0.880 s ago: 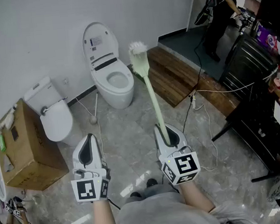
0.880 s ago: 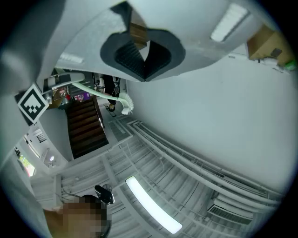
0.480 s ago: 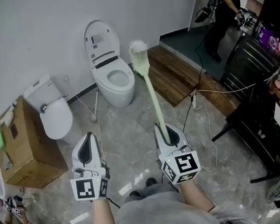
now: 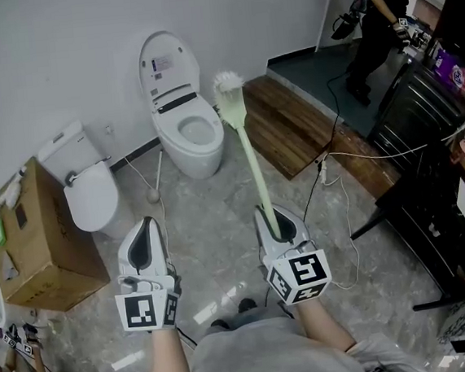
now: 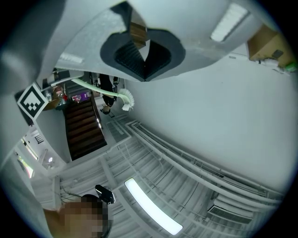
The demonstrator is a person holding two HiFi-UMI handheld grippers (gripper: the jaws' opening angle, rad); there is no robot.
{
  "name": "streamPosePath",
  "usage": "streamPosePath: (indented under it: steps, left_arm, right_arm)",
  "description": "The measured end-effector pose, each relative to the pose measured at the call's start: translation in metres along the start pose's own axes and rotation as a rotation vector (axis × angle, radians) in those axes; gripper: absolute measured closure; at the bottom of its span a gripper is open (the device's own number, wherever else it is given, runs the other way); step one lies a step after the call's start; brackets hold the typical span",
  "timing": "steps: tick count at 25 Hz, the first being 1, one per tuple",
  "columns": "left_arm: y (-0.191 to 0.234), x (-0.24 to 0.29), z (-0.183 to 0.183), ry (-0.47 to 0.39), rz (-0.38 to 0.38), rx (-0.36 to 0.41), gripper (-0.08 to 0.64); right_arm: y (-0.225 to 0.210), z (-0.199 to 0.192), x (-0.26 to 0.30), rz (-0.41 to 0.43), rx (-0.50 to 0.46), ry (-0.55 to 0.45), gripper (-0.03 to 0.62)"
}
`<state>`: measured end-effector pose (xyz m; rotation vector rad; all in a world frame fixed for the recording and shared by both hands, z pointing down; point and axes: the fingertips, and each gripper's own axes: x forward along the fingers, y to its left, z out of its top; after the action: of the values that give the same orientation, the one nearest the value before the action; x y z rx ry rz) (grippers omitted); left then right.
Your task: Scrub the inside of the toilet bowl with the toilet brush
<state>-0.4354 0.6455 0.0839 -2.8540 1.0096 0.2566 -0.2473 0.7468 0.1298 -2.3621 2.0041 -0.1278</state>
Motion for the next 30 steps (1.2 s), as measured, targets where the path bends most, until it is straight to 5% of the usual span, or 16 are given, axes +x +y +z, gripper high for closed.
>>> streamPosePath:
  steps: [12, 20, 30]
  left_arm:
    - [-0.018, 0.028, -0.016, 0.011, 0.026, 0.008, 0.56]
    - [-0.009, 0.069, -0.029, 0.035, 0.018, -0.024, 0.56]
    - [0.052, 0.153, -0.044, 0.008, -0.023, -0.008, 0.56]
  right_arm:
    - [-0.02, -0.02, 0.021, 0.153, 0.032, 0.031, 0.535]
    - [-0.034, -0.034, 0.064, 0.12, 0.01, 0.096, 0.532]
    - [-0.053, -0.031, 0.165, 0.051, 0.036, 0.115, 0.532]
